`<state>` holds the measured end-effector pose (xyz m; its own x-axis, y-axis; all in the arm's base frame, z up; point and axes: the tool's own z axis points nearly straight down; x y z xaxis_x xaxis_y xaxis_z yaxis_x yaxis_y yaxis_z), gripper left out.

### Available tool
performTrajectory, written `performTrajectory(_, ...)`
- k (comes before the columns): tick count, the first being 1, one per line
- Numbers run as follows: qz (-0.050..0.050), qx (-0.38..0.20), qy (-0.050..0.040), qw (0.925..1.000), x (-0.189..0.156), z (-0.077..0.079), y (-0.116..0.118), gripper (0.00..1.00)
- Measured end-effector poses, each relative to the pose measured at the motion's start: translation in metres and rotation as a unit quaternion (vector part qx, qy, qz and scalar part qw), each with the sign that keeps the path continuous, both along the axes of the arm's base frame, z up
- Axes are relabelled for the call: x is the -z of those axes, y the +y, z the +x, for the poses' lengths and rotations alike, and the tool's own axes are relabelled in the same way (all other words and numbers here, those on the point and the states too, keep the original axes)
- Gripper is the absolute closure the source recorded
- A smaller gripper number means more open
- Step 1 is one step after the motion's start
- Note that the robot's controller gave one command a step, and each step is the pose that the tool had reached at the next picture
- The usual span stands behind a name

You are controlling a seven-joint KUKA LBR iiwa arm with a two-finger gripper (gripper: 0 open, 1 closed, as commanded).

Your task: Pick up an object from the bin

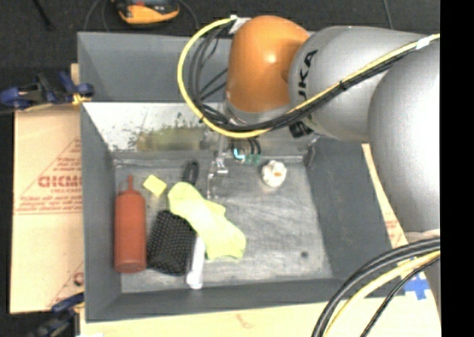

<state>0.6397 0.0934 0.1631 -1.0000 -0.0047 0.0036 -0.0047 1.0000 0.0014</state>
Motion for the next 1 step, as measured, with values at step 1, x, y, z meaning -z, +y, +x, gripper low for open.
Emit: performTrajectory(1,0.000,0.001,-0.0029,1.0000,-0.0046,0.0008,-0.0005,0.00)
